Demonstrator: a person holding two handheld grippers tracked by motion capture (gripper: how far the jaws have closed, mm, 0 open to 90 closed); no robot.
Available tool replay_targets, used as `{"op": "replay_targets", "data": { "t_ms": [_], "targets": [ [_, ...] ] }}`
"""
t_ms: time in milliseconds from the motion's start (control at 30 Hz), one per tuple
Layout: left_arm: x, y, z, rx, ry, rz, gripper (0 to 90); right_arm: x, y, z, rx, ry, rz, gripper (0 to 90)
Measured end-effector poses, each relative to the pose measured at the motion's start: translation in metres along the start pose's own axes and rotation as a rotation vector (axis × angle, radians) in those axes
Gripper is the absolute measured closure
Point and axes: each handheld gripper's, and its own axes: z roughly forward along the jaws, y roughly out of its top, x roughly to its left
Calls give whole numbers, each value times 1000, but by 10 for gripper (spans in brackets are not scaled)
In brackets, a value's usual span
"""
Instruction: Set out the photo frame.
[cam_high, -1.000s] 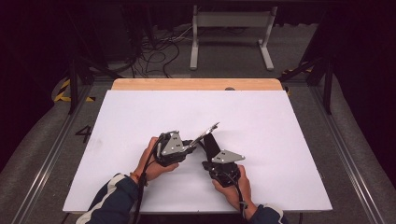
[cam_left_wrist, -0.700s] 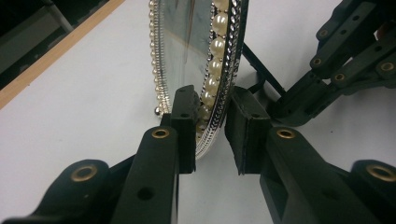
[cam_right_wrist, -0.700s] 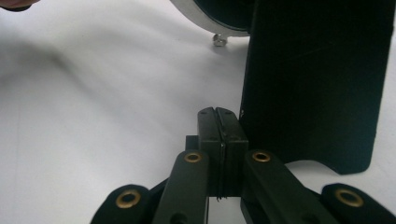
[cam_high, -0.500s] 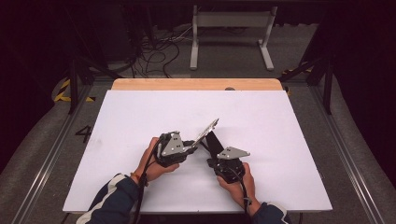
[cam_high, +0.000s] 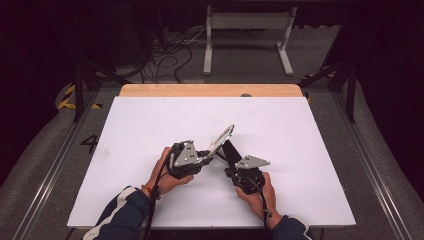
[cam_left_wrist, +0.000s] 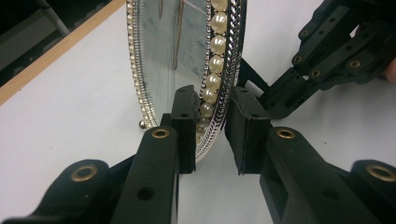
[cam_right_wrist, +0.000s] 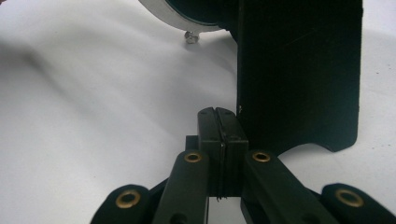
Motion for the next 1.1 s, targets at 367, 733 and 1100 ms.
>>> {"op": "replay_targets", "data": {
  "t_ms": [367, 733, 1100],
  "targets": [
    [-1, 2, -1, -23, -10, -4, 770, -10, 0, -2, 0, -5, 10, 900],
    [-3, 4, 3, -26, -16, -7, 765, -18, -1, -5, 16, 10, -10, 900],
    [-1, 2, 6, -38, -29, -26, 753, -24, -1, -5, 19, 0, -7, 900]
  ]
}}
